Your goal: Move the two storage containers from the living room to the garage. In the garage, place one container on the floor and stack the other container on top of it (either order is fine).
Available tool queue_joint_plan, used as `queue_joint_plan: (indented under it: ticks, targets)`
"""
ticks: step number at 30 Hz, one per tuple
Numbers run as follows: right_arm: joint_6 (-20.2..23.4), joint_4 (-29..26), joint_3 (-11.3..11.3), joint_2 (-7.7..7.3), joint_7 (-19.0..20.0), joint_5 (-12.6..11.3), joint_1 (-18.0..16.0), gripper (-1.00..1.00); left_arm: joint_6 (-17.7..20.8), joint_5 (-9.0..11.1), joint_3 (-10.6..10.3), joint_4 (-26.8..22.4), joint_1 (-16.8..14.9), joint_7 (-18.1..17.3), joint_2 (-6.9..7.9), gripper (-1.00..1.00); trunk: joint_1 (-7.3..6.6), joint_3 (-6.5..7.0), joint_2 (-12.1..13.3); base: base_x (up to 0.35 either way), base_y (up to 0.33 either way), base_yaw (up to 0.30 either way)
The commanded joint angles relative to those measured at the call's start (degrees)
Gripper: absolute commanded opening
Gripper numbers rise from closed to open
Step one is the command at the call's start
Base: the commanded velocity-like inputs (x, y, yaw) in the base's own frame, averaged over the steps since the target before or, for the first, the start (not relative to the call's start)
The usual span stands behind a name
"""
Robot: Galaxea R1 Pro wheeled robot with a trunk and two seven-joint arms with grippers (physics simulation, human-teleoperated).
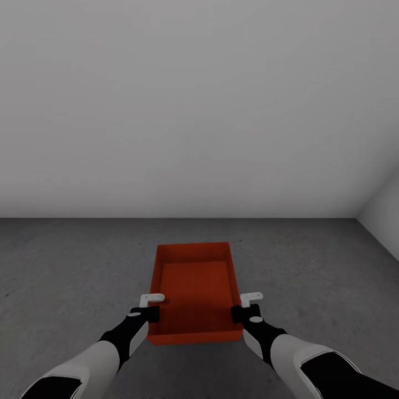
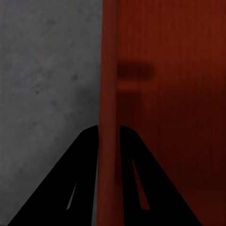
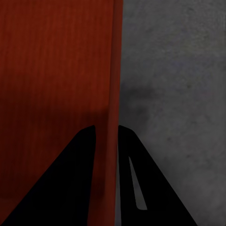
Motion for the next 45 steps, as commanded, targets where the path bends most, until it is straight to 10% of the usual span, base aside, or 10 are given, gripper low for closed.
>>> queue_joint_plan:
  ticks: [1, 45]
  targets:
    - [-0.1, 0.1, -4.8, 0.93, 0.8, -0.3, 0.0, -1.00, 0.4, -0.9, 2.2, -0.3, 0.0, 1.9, -0.02, -1.00, -0.01, -0.11, 0.0, 0.000, 0.000, 0.048]
    - [-0.2, 0.1, -4.7, 1.08, 0.8, -0.3, 0.0, -1.00, 0.3, -0.9, 2.2, -0.4, 0.0, 1.9, -0.02, -1.00, -0.01, -2.29, 0.0, 0.000, 0.000, -0.026]
